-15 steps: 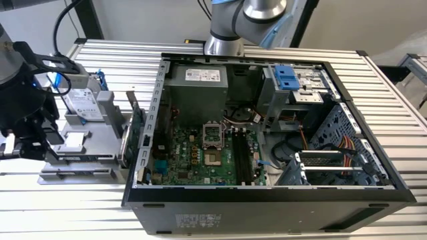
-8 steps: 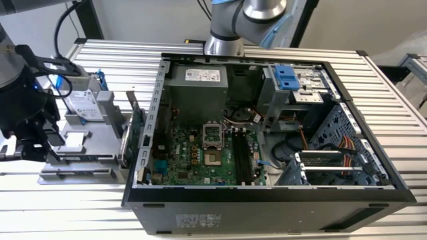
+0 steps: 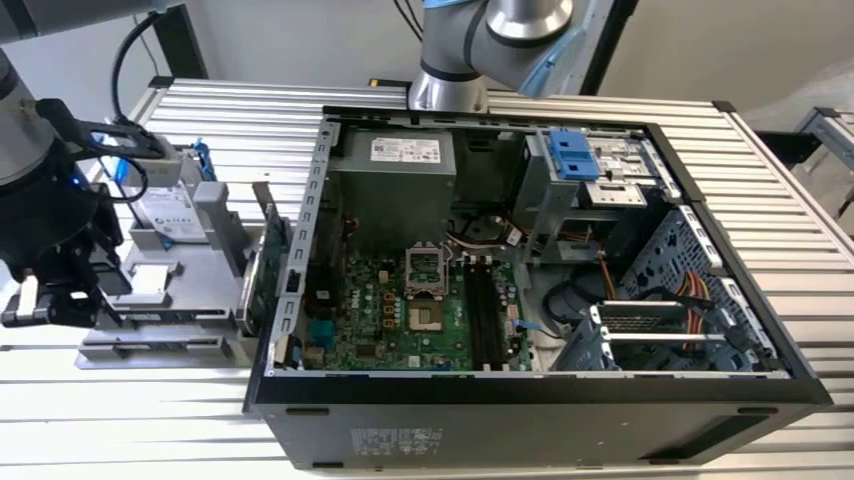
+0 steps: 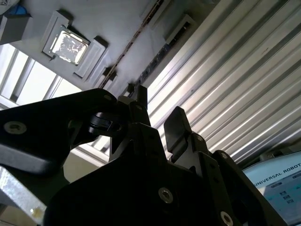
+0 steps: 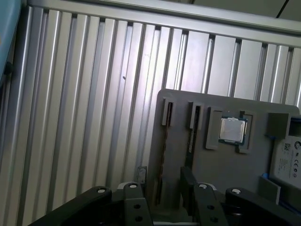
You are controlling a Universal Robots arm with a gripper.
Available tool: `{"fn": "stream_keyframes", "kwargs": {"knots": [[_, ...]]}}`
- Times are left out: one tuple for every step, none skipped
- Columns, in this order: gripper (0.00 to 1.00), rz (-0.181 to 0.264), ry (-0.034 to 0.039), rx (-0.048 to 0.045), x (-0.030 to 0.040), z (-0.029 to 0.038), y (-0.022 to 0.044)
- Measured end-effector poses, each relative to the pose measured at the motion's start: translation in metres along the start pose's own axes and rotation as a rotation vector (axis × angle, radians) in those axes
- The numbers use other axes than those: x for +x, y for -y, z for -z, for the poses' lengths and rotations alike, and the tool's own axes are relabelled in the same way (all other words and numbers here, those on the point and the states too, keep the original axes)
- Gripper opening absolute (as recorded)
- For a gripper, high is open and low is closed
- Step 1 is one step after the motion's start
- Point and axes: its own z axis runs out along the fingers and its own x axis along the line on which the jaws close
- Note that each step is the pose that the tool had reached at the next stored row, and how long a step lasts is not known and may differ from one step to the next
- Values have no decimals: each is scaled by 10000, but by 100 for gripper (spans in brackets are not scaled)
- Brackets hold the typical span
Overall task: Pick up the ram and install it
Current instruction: 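Pick up the ram and move it above insertion slot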
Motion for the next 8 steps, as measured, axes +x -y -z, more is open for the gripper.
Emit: {"fn": "stream_keyframes", "kwargs": {"knots": [[100, 0, 0, -1, 0, -4, 0], [100, 0, -1, -1, 0, -8, 0], [100, 0, 0, -1, 0, -12, 0], [100, 0, 1, 1, 0, -17, 1], [100, 0, 0, 0, 1, -20, 1], [100, 0, 0, -1, 1, -24, 1], [100, 0, 0, 0, 1, -27, 1], [100, 0, 0, 0, 1, -32, 1]]}}
